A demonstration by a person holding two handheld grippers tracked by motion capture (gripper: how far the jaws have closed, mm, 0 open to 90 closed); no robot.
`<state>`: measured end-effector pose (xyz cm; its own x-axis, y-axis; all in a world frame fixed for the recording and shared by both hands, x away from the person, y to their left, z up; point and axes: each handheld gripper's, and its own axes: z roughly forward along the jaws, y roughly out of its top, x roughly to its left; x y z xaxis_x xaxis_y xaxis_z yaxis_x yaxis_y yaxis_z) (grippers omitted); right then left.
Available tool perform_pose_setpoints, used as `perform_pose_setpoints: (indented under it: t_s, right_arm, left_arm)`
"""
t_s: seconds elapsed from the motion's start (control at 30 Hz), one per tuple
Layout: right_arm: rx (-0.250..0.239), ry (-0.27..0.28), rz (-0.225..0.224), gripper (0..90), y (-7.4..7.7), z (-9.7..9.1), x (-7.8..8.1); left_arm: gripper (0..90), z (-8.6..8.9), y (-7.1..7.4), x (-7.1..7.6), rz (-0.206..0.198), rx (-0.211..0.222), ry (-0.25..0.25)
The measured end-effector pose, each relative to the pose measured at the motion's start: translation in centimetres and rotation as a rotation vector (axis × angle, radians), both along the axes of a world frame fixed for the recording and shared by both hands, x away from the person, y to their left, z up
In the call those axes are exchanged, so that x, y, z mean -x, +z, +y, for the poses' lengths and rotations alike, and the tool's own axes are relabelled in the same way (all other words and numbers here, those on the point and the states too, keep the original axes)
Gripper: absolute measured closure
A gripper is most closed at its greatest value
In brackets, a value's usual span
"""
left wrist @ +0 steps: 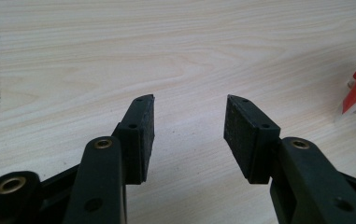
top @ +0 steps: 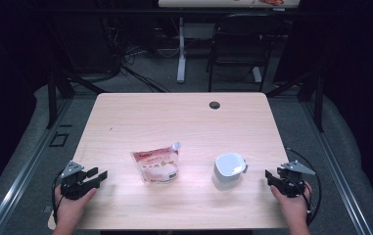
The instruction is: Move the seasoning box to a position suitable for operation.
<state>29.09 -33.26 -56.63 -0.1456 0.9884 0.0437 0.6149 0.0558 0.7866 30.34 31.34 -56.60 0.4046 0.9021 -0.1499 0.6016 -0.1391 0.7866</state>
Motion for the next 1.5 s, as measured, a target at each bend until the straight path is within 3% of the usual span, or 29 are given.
perform_pose_setpoints:
  t_s: [0.03, 0.1, 0.17, 0.43, 0.53, 0.73, 0.9, 1.03, 1.23, 1.5]
  right_arm:
    - [-0.051, 0.015, 0.0, 57.0, 0.2, -0.4, 0.4]
    - [-0.107, 0.037, -0.016, 59.4, 0.5, -0.6, 0.9]
    - [-0.125, 0.059, -0.031, 59.2, 0.8, -0.6, 1.2]
    - [-0.101, 0.074, -0.042, 56.2, 1.2, 0.1, 1.3]
    - [-0.055, 0.085, -0.051, 57.5, 1.6, 0.7, 1.5]
    - [-0.087, 0.127, -0.072, 66.6, 2.1, 1.2, 1.9]
    - [-0.08, 0.131, -0.099, 67.8, 2.4, 1.5, 2.0]
    - [-0.075, 0.14, -0.094, 67.3, 2.5, 1.7, 1.8]
    - [-0.075, 0.145, -0.087, 66.1, 2.5, 1.9, 1.8]
    - [-0.095, 0.163, -0.098, 66.6, 2.7, 2.1, 1.8]
  left_arm:
    - [53.5, -0.1, 0.0, 0.0, 0.002, -0.005, -0.003]
    - [53.9, -0.3, 0.1, -0.2, 0.008, -0.014, -0.012]
    - [54.2, -0.5, 0.2, -0.3, 0.012, -0.011, -0.002]
    - [54.6, -1.5, 0.8, 0.1, -0.011, -0.019, -0.031]
    - [54.7, -2.1, 1.2, 0.3, -0.019, -0.017, -0.056]
    - [53.1, -3.4, 2.0, 0.6, -0.029, 0.008, -0.104]
    - [53.0, -4.5, 2.9, 1.1, -0.055, 0.006, -0.146]
    - [55.6, -5.5, 4.0, 1.4, -0.059, -0.015, -0.154]
    - [56.9, -7.4, 5.9, 2.0, -0.085, -0.005, -0.224]
    - [55.7, -8.8, 6.5, 2.3, -0.092, -0.005, -0.262]
